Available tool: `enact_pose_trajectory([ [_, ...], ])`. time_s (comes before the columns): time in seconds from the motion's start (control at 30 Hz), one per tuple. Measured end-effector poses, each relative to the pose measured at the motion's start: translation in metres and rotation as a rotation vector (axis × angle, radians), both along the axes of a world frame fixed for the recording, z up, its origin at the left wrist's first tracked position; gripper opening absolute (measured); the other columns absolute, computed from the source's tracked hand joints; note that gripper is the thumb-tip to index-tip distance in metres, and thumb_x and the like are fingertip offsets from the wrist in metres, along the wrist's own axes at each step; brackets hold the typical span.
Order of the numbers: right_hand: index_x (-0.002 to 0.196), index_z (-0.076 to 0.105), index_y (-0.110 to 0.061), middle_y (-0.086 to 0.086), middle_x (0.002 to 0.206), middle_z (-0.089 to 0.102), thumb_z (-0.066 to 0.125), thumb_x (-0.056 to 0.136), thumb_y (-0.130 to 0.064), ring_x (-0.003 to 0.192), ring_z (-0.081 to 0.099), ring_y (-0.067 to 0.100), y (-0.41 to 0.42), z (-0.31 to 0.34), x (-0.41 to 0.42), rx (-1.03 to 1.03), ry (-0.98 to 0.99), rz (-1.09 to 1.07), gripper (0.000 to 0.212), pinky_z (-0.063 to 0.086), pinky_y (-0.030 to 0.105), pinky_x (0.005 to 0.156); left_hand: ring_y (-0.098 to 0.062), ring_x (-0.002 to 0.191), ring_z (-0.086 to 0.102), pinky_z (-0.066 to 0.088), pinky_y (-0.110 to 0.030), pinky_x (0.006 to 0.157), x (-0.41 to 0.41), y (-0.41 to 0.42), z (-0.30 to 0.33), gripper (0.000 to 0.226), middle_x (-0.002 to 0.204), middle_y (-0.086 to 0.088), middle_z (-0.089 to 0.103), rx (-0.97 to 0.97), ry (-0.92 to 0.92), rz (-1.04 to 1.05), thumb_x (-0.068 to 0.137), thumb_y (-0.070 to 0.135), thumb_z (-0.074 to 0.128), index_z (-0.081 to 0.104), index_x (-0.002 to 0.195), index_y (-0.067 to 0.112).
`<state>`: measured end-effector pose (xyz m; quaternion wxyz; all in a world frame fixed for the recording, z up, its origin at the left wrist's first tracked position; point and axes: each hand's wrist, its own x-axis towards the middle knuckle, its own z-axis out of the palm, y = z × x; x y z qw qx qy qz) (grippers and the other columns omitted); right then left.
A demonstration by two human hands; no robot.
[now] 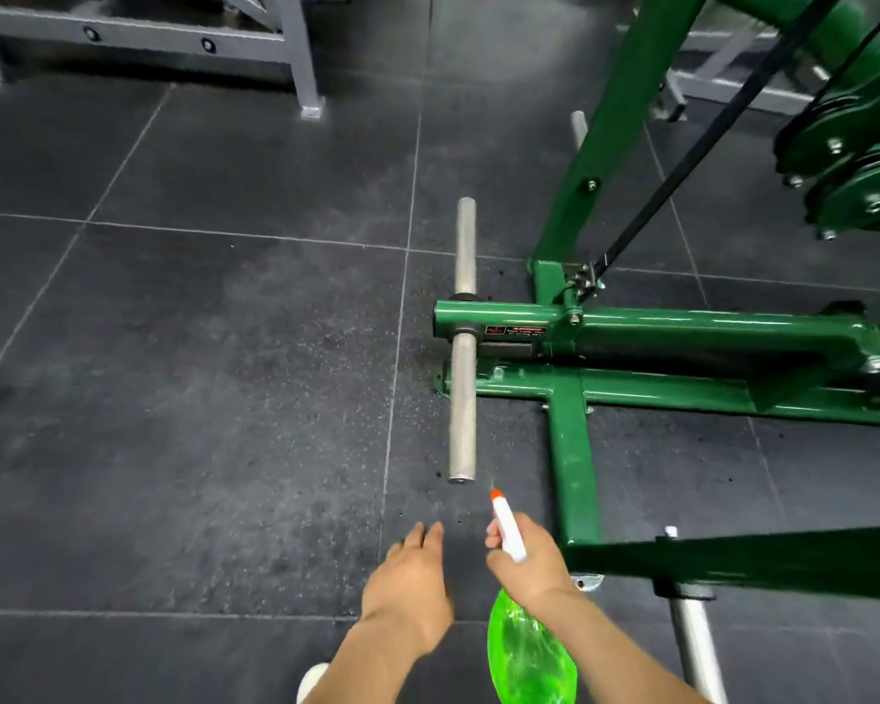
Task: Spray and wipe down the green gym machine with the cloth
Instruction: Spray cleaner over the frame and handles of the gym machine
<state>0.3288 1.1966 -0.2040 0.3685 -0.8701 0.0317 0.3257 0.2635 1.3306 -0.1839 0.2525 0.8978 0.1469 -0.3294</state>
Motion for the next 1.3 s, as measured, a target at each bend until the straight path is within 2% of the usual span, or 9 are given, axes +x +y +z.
enact_pose_trajectory([
  [0.23, 0.098, 0.054, -0.015, -0.004, 0.092, 0.058, 0.060, 0.079, 0.007, 0.084, 0.055, 0.017, 0.036, 0.003, 0.018, 0.028, -0.043, -0.151, 0.030, 0.038, 0.002, 0.067, -0.018, 0.144, 0.024, 0.025, -0.028, 0.116, 0.026, 0.047, -0.001, 0.067, 0.160, 0.003, 0.019, -0.001, -0.032, -0.132, 0.096, 0.019, 0.043, 0.010, 0.155, 0.015],
  [0.4, 0.089, 0.056, -0.011, 0.006, 0.086, 0.060, 0.060, 0.076, -0.001, 0.080, 0.056, 0.025, 0.064, 0.013, 0.042, 0.010, -0.106, -0.203, 0.016, 0.042, 0.027, 0.072, -0.018, 0.139, 0.034, 0.029, -0.027, 0.112, 0.048, 0.079, 0.004, 0.063, 0.155, 0.000, 0.031, 0.003, -0.036, -0.086, 0.096, 0.022, 0.039, 0.015, 0.154, 0.016],
  [0.6, 0.094, 0.049, -0.016, 0.006, 0.093, 0.058, 0.058, 0.085, -0.006, 0.082, 0.051, 0.021, 0.090, 0.023, 0.062, -0.089, -0.057, -0.171, 0.016, 0.032, 0.023, 0.066, -0.020, 0.136, 0.039, 0.033, -0.028, 0.110, 0.065, 0.112, 0.013, 0.061, 0.152, -0.002, 0.037, 0.009, 0.007, -0.052, 0.099, 0.026, 0.039, 0.014, 0.154, 0.018],
  [0.7, 0.094, 0.049, -0.018, 0.001, 0.089, 0.057, 0.057, 0.085, -0.004, 0.082, 0.052, 0.020, 0.096, 0.025, 0.070, -0.062, -0.045, -0.178, 0.018, 0.033, 0.022, 0.066, -0.019, 0.137, 0.038, 0.033, -0.028, 0.111, 0.077, 0.123, 0.017, 0.061, 0.153, -0.003, 0.035, 0.036, 0.005, -0.077, 0.100, 0.026, 0.039, 0.014, 0.154, 0.016],
  [0.8, 0.079, 0.049, -0.024, -0.010, 0.076, 0.053, 0.055, 0.083, 0.000, 0.075, 0.052, 0.017, 0.102, 0.028, 0.083, -0.021, -0.031, -0.203, 0.024, 0.034, 0.018, 0.064, -0.018, 0.137, 0.039, 0.034, -0.028, 0.108, 0.092, 0.131, 0.019, 0.059, 0.152, -0.002, 0.037, 0.055, -0.001, -0.092, 0.100, 0.026, 0.038, 0.015, 0.154, 0.017],
  [0.9, 0.073, 0.044, -0.028, -0.011, 0.074, 0.051, 0.054, 0.083, -0.001, 0.072, 0.052, 0.016, 0.110, 0.025, 0.099, -0.038, -0.003, -0.211, 0.031, 0.036, 0.019, 0.065, -0.019, 0.135, 0.041, 0.035, -0.027, 0.106, 0.108, 0.137, 0.016, 0.059, 0.151, -0.003, 0.039, 0.060, 0.006, -0.115, 0.099, 0.026, 0.039, 0.017, 0.153, 0.016],
  [1.1, 0.096, 0.053, -0.019, 0.004, 0.097, 0.061, 0.057, 0.081, -0.004, 0.089, 0.057, 0.025, 0.133, 0.014, 0.135, -0.019, 0.038, -0.143, 0.021, 0.045, 0.027, 0.081, -0.020, 0.134, 0.041, 0.035, -0.026, 0.106, 0.154, 0.151, 0.012, 0.060, 0.150, -0.004, 0.040, 0.073, 0.019, -0.148, 0.098, 0.023, 0.038, 0.017, 0.153, 0.016],
  [1.17, 0.096, 0.054, -0.019, 0.006, 0.099, 0.063, 0.056, 0.082, -0.004, 0.094, 0.060, 0.028, 0.137, 0.009, 0.149, -0.025, 0.046, -0.197, 0.021, 0.048, 0.029, 0.085, -0.022, 0.133, 0.043, 0.036, -0.027, 0.106, 0.173, 0.154, 0.008, 0.059, 0.149, -0.006, 0.041, 0.081, 0.044, -0.138, 0.097, 0.023, 0.040, 0.019, 0.152, 0.015],
  [1.3, 0.092, 0.051, -0.020, 0.003, 0.094, 0.059, 0.056, 0.084, -0.006, 0.084, 0.055, 0.022, 0.137, 0.003, 0.177, -0.046, 0.037, -0.244, 0.017, 0.044, 0.025, 0.077, -0.022, 0.135, 0.040, 0.033, -0.029, 0.108, 0.205, 0.148, 0.004, 0.062, 0.152, -0.006, 0.037, 0.082, 0.057, -0.176, 0.099, 0.025, 0.039, 0.013, 0.154, 0.016],
])
